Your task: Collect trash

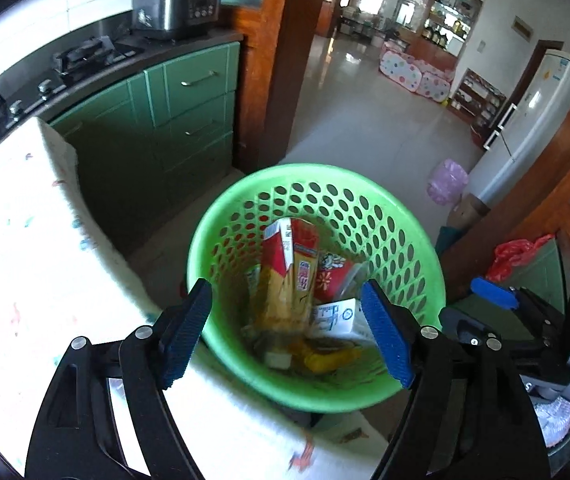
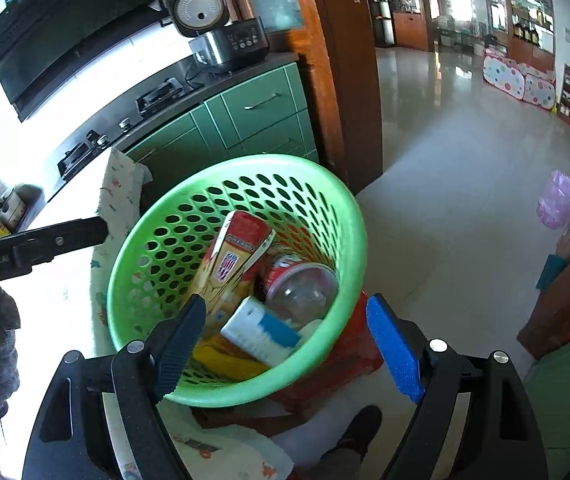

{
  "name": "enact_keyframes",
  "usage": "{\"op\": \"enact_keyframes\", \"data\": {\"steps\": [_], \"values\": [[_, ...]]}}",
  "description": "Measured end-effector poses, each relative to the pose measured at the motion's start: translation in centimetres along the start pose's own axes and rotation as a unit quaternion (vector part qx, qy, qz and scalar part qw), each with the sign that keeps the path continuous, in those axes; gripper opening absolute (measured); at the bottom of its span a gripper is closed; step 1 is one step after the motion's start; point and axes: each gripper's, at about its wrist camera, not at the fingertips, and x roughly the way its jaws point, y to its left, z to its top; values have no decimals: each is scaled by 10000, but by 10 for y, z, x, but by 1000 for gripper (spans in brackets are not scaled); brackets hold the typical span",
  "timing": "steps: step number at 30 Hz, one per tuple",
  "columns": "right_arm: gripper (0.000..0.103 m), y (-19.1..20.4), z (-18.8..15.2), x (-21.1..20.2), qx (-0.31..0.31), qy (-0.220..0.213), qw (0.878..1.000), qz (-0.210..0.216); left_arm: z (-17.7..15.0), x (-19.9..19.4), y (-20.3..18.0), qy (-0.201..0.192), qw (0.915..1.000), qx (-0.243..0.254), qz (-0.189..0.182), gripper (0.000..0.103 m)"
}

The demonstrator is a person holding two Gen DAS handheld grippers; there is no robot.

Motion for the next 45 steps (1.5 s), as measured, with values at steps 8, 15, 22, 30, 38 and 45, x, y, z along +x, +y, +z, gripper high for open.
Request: {"op": "enact_keyframes", "data": {"steps": [8,15,22,30,38,45], "values": [[86,37,-12,-24,-338,-157,9993,80,-32,-65,26,-486,9977,-212,412,84],[92,80,-26,-48,-799,-303,9963,106,-67,-119,50,-804,9924,-478,803,90],[94,117,-43,-69,-1192,-368,9921,87,-112,-169,69,-1113,9838,-693,1222,98],[95,147,-65,-82,-1428,-366,9889,200,-159,-208,85,-1345,9717,-944,1700,98],[95,171,-75,-88,-1614,-406,9859,196,-199,-234,106,-1569,9567,-1429,1994,98],[95,180,-82,-92,-1623,-416,9857,203,-222,-246,115,-1665,9438,-1575,2380,98]]}}
